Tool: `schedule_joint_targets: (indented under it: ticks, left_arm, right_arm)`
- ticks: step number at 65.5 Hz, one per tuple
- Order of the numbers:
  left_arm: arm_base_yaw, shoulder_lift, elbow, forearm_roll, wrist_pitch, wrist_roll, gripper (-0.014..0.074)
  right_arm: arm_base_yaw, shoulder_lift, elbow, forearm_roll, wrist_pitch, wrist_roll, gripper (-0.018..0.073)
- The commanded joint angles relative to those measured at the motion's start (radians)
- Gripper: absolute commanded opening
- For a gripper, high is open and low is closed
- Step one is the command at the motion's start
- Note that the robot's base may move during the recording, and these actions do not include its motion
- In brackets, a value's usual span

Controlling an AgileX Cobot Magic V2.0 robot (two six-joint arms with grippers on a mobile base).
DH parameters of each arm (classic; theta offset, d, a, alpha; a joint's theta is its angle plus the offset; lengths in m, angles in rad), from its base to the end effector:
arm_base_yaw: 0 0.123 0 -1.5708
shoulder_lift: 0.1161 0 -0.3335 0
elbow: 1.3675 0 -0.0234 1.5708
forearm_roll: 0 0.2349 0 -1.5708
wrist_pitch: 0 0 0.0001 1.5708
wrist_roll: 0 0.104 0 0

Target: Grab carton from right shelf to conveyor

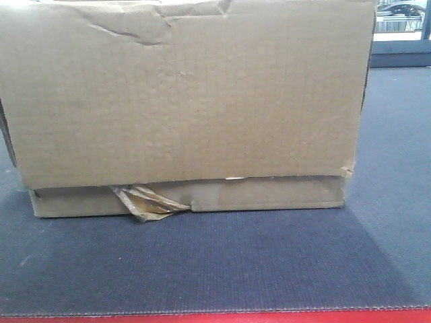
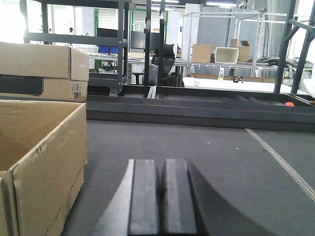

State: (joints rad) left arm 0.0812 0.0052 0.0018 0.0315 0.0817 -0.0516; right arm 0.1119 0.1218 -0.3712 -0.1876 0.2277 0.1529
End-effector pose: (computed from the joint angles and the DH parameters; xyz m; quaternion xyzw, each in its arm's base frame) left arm 0.0052 0.0007 0.2052 -0.0368 0.7067 0.0225 0.7062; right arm -0.0063 -0.0051 0.3129 -0.0315 0.6654 0.0165 0.7456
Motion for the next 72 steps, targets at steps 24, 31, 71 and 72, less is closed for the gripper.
schedule_joint_targets:
  ticks: [24, 31, 71, 72]
  left_arm:
    - [0.003, -0.005, -0.002, -0.008, -0.02, 0.004, 0.0015]
    - [0.003, -0.005, -0.002, -0.008, -0.02, 0.004, 0.0015]
    - [0.003, -0.005, -0.002, -0.008, -0.02, 0.004, 0.0015]
    - [0.003, -0.005, -0.002, -0.008, -0.02, 0.004, 0.0015]
  right_arm:
    - [-0.009, -0.005, 0.002, -0.002, -0.025, -0.005, -0.0069]
    - [-0.032, -0.005, 0.02, 0.096, -0.013, -0.066, -0.0069]
    - [-0.144, -0.122, 0.371, 0.322, -0.202, -0.258, -0.0069]
    - [-0.144, -0.122, 0.371, 0.322, -0.194, -0.258, -0.0069]
